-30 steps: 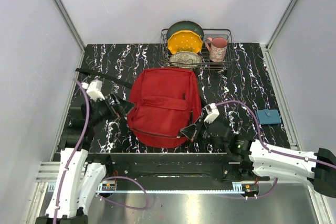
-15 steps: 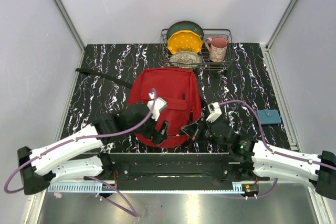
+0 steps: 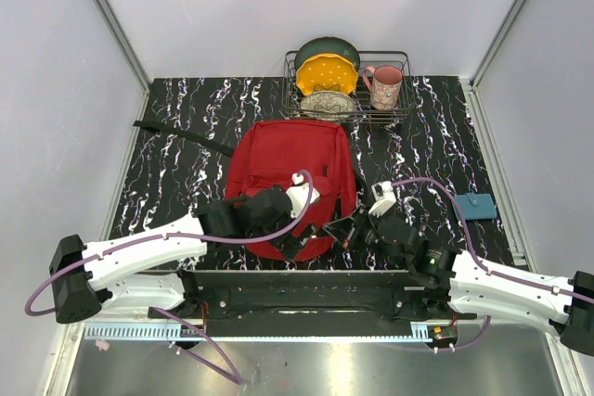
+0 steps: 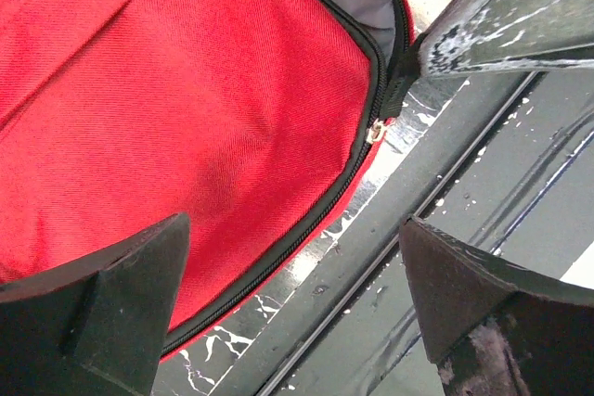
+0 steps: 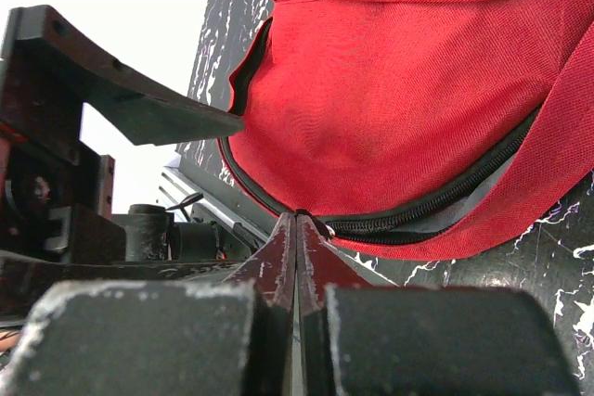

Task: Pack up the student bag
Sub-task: Zip the student bag at the center of the board.

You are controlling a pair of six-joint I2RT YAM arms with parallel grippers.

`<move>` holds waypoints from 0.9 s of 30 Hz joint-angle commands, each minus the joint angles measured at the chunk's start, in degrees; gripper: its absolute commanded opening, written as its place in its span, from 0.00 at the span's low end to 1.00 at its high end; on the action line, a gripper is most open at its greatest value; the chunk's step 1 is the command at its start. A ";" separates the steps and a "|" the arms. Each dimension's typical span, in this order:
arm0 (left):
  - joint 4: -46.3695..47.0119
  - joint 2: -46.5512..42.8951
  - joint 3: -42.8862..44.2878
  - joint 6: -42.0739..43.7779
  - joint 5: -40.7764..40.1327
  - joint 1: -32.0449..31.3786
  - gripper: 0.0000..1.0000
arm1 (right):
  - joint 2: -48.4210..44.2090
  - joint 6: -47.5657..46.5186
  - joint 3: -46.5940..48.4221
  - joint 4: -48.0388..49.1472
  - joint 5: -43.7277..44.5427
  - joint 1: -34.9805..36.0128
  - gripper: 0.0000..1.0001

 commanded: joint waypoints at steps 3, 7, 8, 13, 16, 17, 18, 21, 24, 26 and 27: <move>7.05 2.54 -2.68 0.04 0.30 -0.39 0.98 | -1.15 0.62 1.59 1.02 3.19 0.11 0.00; 8.72 3.16 -4.52 -0.75 1.71 -0.48 0.93 | -1.06 1.06 1.24 0.93 3.19 0.11 0.00; 9.25 3.33 -5.05 -1.27 1.71 -0.48 0.88 | -1.15 1.32 1.16 0.94 3.37 0.02 0.00; 10.83 3.60 -6.46 -3.12 0.83 -0.48 0.51 | -1.50 2.20 -0.07 0.94 4.25 0.11 0.00; 11.27 2.90 -7.25 -4.61 0.92 -0.48 0.24 | -1.76 4.13 -1.74 0.85 5.39 0.10 0.00; 11.28 2.55 -7.51 -5.57 0.48 -0.48 0.19 | -1.77 5.53 -2.27 0.85 5.74 0.02 0.00; 11.36 2.11 -7.95 -6.11 0.39 -0.48 0.12 | -1.85 6.24 -2.88 0.93 6.44 0.10 0.00; 11.54 -0.09 -9.71 -8.13 0.13 -0.48 0.03 | -2.20 7.91 -4.47 0.76 7.76 0.02 0.00; 11.80 -2.37 -11.55 -10.24 0.31 -0.57 0.00 | -3.96 9.67 -5.52 -0.73 10.12 0.11 0.00; 11.72 -4.13 -12.87 -11.90 -0.13 -0.66 0.00 | -5.89 11.51 -6.58 -1.43 11.63 0.02 0.00; 11.80 -4.74 -13.40 -12.43 -0.31 -0.66 0.00 | -6.59 11.95 -7.01 -1.61 12.94 0.02 0.00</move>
